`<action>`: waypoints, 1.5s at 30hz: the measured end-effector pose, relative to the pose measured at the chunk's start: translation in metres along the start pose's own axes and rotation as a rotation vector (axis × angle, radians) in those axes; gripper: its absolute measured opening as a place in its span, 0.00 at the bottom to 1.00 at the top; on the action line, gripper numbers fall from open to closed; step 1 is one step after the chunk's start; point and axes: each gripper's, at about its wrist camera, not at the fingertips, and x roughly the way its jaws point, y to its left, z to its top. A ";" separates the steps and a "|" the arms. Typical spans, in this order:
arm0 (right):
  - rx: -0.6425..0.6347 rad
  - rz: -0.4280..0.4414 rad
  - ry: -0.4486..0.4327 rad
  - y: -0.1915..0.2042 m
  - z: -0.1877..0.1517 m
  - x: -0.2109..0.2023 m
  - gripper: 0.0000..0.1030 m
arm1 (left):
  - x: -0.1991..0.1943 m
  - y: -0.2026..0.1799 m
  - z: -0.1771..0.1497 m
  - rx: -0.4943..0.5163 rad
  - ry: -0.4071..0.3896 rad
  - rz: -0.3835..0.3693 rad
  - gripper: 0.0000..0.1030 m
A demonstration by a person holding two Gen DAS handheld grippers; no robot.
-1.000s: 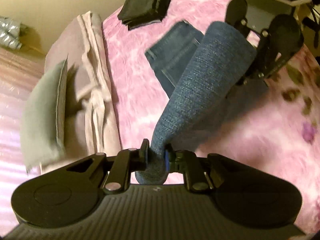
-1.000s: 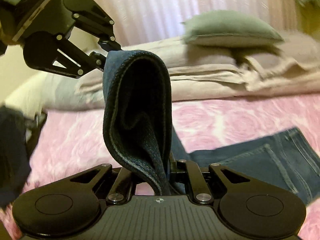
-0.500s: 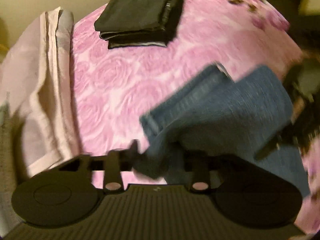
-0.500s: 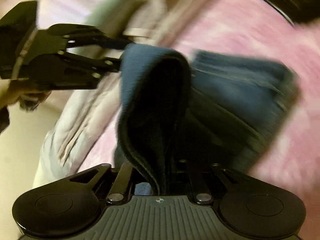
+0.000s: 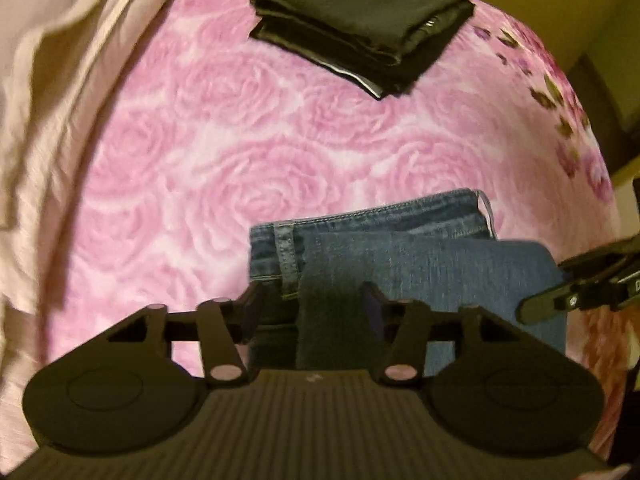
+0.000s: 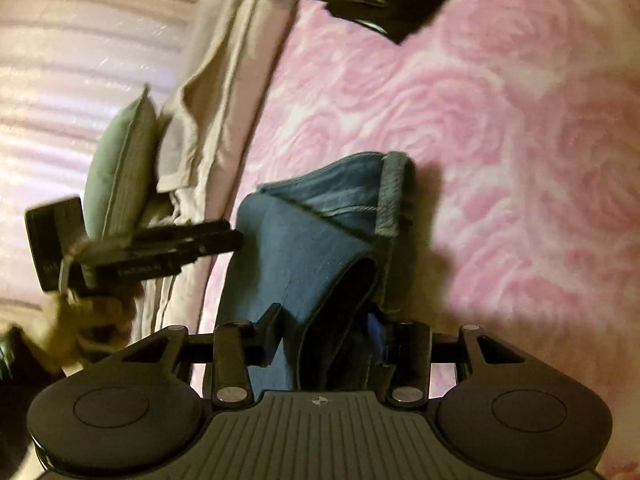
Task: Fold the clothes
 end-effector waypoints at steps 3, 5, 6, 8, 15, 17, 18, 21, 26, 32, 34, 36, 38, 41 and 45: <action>-0.048 -0.042 0.020 0.011 0.005 0.003 0.20 | -0.001 -0.002 -0.002 -0.013 -0.016 -0.023 0.09; -0.107 -0.031 0.019 0.023 0.007 -0.001 0.19 | -0.016 0.001 -0.004 -0.017 -0.054 -0.010 0.08; -0.129 -0.018 0.010 0.030 0.011 -0.002 0.19 | -0.026 0.006 -0.006 -0.026 -0.074 0.003 0.08; -0.158 -0.008 -0.001 0.038 0.021 0.003 0.18 | -0.038 0.016 -0.005 -0.058 -0.100 0.020 0.08; -0.116 -0.047 0.021 0.009 0.041 0.033 0.19 | 0.013 0.023 0.009 -0.055 -0.035 0.065 0.11; -0.111 -0.045 0.029 0.003 0.043 0.031 0.19 | 0.026 0.020 0.008 -0.053 -0.026 0.084 0.12; -0.121 -0.049 0.033 0.004 0.044 0.028 0.21 | 0.026 0.022 0.008 -0.064 -0.028 0.087 0.12; -0.172 -0.071 0.028 0.011 0.044 0.013 0.37 | 0.019 0.030 0.004 -0.108 -0.040 0.088 0.23; -0.230 -0.115 -0.014 0.024 0.037 -0.013 0.65 | -0.008 0.037 -0.002 -0.150 -0.081 0.096 0.28; -0.212 -0.156 0.012 0.017 0.031 0.015 0.65 | -0.036 0.036 -0.045 -0.176 -0.071 0.149 0.26; -0.215 -0.176 0.026 0.013 0.033 0.029 0.66 | -0.044 0.036 -0.061 -0.186 -0.060 0.170 0.26; -0.216 -0.186 0.036 0.013 0.035 0.034 0.67 | -0.052 0.036 -0.077 -0.195 -0.048 0.190 0.26; -0.225 -0.180 0.029 0.016 0.030 0.027 0.67 | -0.060 0.036 -0.094 -0.204 -0.036 0.210 0.26; -0.219 -0.167 0.040 0.019 0.005 0.009 0.67 | -0.078 0.027 -0.119 -0.151 -0.028 0.239 0.31; -0.191 -0.143 0.117 0.019 -0.056 0.001 0.72 | -0.093 0.003 -0.157 -0.029 -0.007 0.186 0.40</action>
